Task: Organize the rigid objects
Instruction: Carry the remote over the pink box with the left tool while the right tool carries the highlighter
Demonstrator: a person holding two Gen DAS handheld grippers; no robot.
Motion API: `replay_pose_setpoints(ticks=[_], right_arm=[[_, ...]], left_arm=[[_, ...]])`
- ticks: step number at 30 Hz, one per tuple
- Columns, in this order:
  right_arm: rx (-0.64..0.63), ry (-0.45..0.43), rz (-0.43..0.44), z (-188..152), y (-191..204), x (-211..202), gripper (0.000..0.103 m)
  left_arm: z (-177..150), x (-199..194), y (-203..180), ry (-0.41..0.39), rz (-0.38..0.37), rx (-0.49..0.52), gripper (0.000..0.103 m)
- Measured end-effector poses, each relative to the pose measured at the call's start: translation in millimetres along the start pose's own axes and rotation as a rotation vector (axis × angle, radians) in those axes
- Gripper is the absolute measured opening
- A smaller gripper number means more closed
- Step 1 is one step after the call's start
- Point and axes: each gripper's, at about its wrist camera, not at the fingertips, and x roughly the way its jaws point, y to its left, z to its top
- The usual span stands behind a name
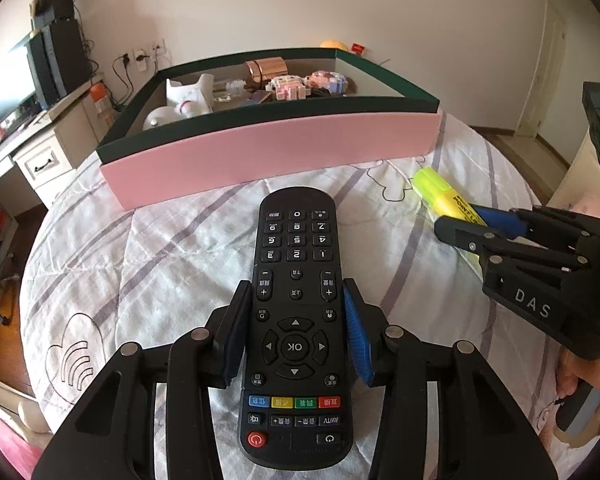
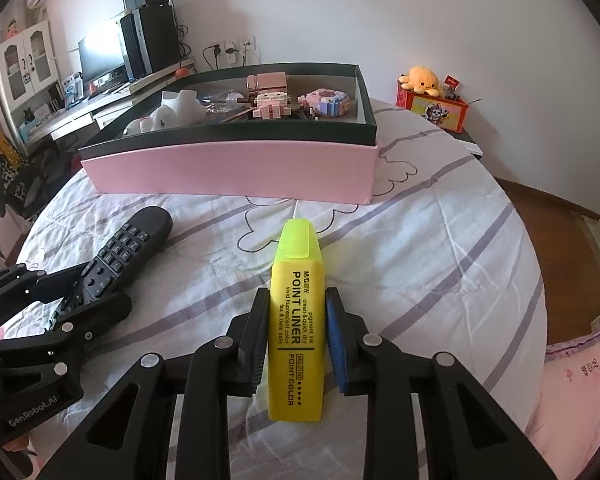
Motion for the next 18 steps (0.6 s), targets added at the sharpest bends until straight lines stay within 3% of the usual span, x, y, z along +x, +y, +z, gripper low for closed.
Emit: replay_pose_setpoints(ticks=[9,18], right_arm=[[0.001,-0.009,0.066,-2.1,8.7,-11.4,0.027],[0.020,-0.024,0.155,0.8,16.0,-23.9,0.027]], left_arm=[[-3.7,-5.8,-1.3,-0.006,0.016,0.039,0.044],[6.9,-28.9,10.2,-0.062,-0.025,0.009,0.044]])
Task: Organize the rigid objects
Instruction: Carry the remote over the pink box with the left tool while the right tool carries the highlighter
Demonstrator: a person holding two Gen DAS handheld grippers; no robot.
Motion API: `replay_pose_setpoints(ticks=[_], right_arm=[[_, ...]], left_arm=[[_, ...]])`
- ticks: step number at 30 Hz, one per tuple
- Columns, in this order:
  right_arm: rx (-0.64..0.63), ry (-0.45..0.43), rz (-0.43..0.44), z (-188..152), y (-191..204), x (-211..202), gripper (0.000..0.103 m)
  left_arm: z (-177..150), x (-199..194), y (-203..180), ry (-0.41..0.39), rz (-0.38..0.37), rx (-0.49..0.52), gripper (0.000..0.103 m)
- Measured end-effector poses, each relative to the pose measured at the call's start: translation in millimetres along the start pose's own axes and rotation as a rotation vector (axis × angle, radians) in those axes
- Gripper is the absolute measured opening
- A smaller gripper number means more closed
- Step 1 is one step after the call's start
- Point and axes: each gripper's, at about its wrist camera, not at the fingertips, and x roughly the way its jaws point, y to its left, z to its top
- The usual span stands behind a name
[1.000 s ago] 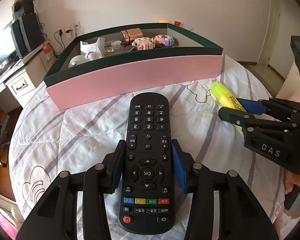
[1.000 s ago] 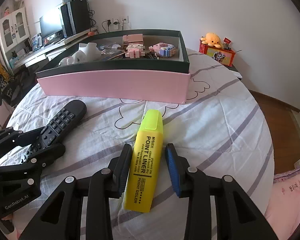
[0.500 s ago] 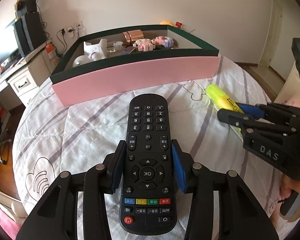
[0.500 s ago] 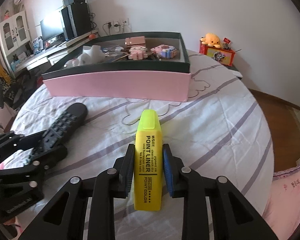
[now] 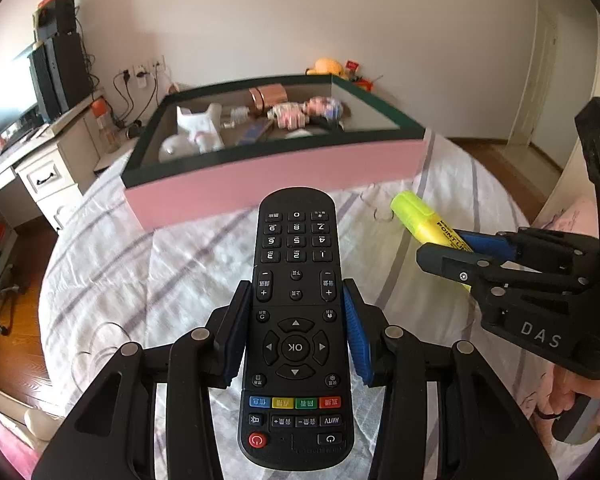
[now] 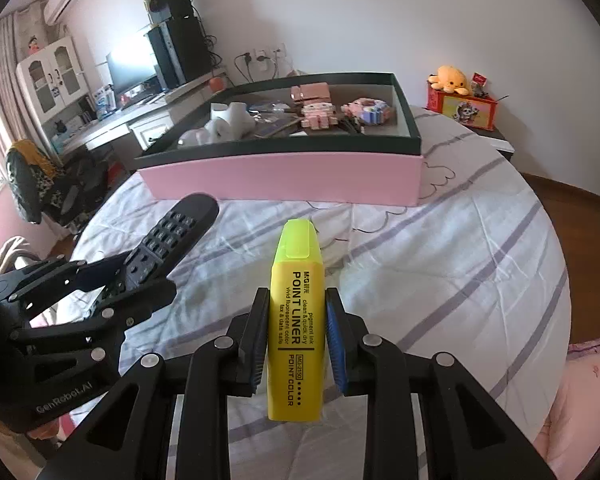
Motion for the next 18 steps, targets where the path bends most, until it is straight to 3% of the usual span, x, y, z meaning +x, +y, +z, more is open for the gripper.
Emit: replay_pose_setpoints(ticks=[10,18], right_arm=[[-0.039,-0.067,0.059,25.9,13.6,-25.4,0.027],[-0.095,-0.082,0.051,67.9,15.4,-22.6,0.027]], left_arm=[[22.5,-27.8,19.1,-0.085,-0.044,-0.036,0.044],[71.9,-23.7,26.7,-0.115,-0.022,0.021,0.044]])
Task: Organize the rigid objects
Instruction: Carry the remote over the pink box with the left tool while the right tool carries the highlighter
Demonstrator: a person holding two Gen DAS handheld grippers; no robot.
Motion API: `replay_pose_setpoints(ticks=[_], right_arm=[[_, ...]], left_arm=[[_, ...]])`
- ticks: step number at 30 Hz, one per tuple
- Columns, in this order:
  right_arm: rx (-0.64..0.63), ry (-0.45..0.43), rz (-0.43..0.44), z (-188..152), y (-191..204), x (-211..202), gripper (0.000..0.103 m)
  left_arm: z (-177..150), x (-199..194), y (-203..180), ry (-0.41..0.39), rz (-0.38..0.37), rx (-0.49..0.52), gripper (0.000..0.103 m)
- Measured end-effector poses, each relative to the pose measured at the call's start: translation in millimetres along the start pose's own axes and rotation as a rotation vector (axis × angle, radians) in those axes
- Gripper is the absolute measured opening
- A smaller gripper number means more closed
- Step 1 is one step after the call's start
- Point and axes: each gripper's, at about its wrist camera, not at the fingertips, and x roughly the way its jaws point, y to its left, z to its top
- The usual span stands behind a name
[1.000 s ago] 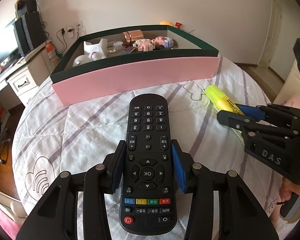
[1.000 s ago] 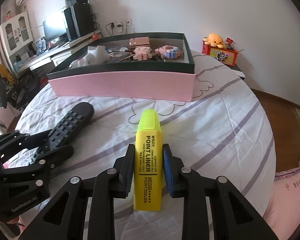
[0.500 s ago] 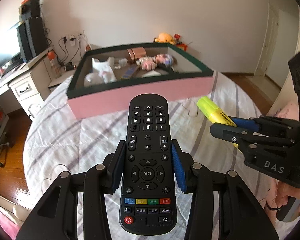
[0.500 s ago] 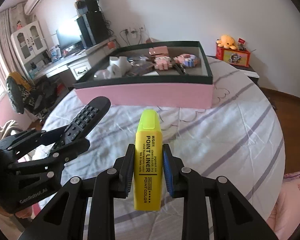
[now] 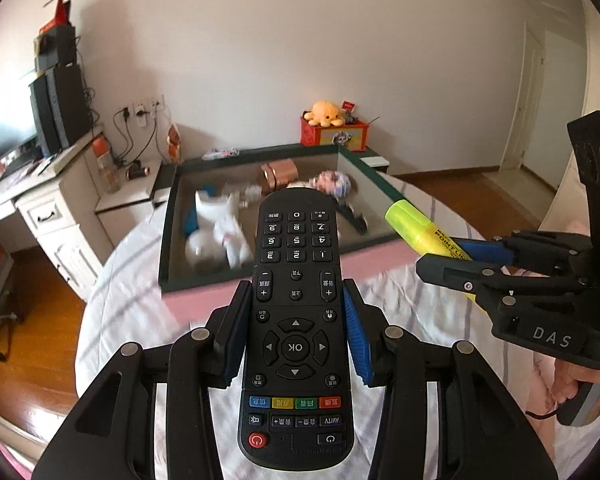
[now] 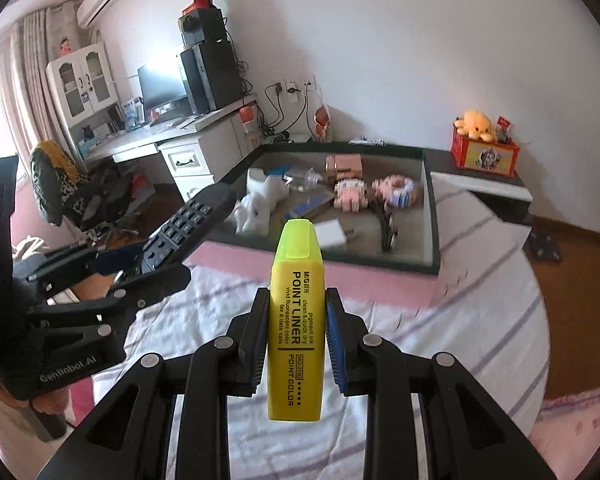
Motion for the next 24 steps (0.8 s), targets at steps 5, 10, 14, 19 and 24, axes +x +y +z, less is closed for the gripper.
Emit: replay_pose_setpoints(ticks=[5,10,14,19,24], right_arm=[[-0.016,0.009,-0.026,34.4,-16.9,19.5,0.027],[-0.021,0.049,-0.067,62.3,-36.2,51.9,0.027],[-0.026,0.100,-0.138,75.2,-53.3,83.7,0.027],[-0.038,0.167,-0.174,75.1,-64.8,113.5,0.027],[-0.087,0.224,-0.255,73.7,-70.9,131.1,0.027]], left_arm=[[36.7,26.5,10.3,0.014,0.016,0.030,0.044],[66.4,67.9,22.9,0.058,0.023,0.037,0.044],[76.5,103.4,30.9,0.110,0.017,0.033,0.044],[73.6,137.7,36.4,0.171,0.023,0.027,0.044],[69.3,157.4,38.6,0.205,0.036,0.015,0.044]])
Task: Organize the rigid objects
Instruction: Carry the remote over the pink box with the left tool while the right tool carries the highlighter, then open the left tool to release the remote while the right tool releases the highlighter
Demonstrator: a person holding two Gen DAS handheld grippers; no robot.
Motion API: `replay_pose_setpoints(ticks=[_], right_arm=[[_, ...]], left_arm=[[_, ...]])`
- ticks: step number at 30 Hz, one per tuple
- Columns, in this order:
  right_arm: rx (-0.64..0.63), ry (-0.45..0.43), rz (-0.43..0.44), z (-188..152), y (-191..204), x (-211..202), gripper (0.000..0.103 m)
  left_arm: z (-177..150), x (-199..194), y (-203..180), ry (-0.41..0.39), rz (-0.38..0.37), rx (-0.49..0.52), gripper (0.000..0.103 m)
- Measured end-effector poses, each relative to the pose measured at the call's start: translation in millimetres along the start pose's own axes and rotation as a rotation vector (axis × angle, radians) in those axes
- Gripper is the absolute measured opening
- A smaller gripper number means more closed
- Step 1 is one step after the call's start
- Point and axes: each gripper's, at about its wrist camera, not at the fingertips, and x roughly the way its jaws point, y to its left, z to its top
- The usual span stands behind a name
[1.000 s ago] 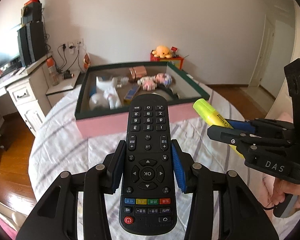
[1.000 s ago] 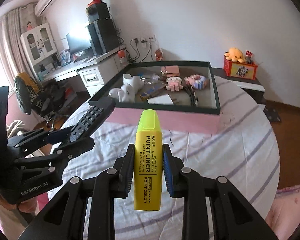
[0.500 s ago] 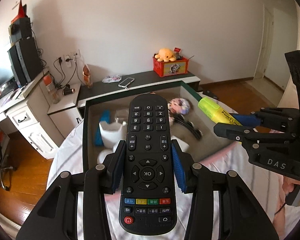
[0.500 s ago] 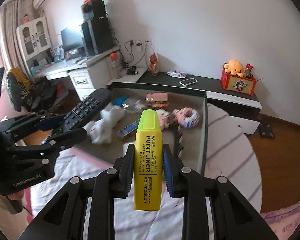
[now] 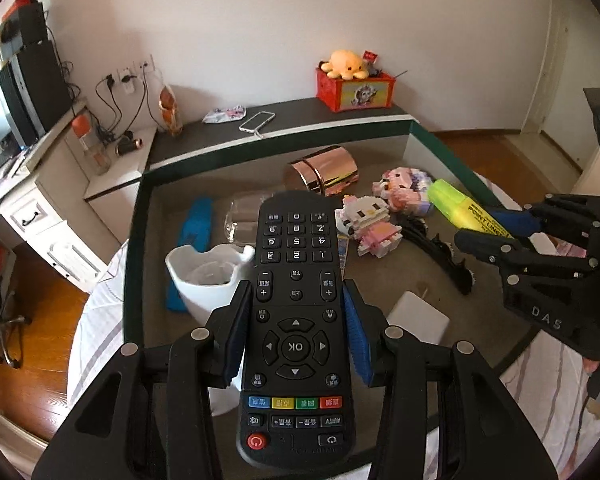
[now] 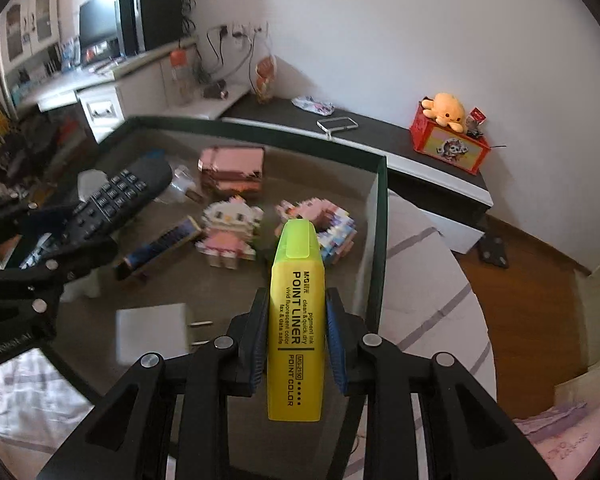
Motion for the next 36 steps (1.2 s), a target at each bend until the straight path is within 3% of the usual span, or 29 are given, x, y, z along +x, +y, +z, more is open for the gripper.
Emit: replay_pose_setpoints(ticks=[5,8,12,14,17,20,24,31,36], right_arm=[[-0.017,0.020,-0.018,-2.0,-0.1,4.0,0.027],[-0.026,0.028,-0.023,-1.7,2.9,4.4,0.027],[-0.028,0.041,-0.013,0.0,3.1,8.7,0.027],[-0.044,0.049,-0.026,-0.1,5.3,9.8,0.027],[-0.021,0.052,0.000,0.7,2.6,11.1,0.027],[-0.031,0.056,-0.009,-1.2,5.6,11.8,0.027],[-0.021,0.054,0.003,-2.4,4.0,10.4,0.027],[-0.009,0.036,0.011,-4.5,4.1,6.4,0.026],[0.006,0.012,-0.013,-5.9,2.9,-0.8,0.029]], left_arm=[[2.2,10.7,-2.1,0.017,0.008,-0.056,0.044],[4.3,18.8,-3.1,0.046,-0.031,-0.107,0.044],[2.4,26.5,-6.4,0.058,-0.025,-0.156,0.044],[-0.5,27.6,-4.6,0.068,0.017,-0.170,0.044],[-4.4,22.0,6.7,0.057,0.002,-0.321,0.042],[-6.5,24.1,0.2,0.063,0.041,-0.281,0.045],[-10.8,19.5,-3.4,0.051,0.015,-0.288,0.046],[-16.4,18.7,-8.7,0.054,0.087,-0.192,0.057],[-21.3,4.8,-7.1,0.017,0.062,-0.181,0.075]])
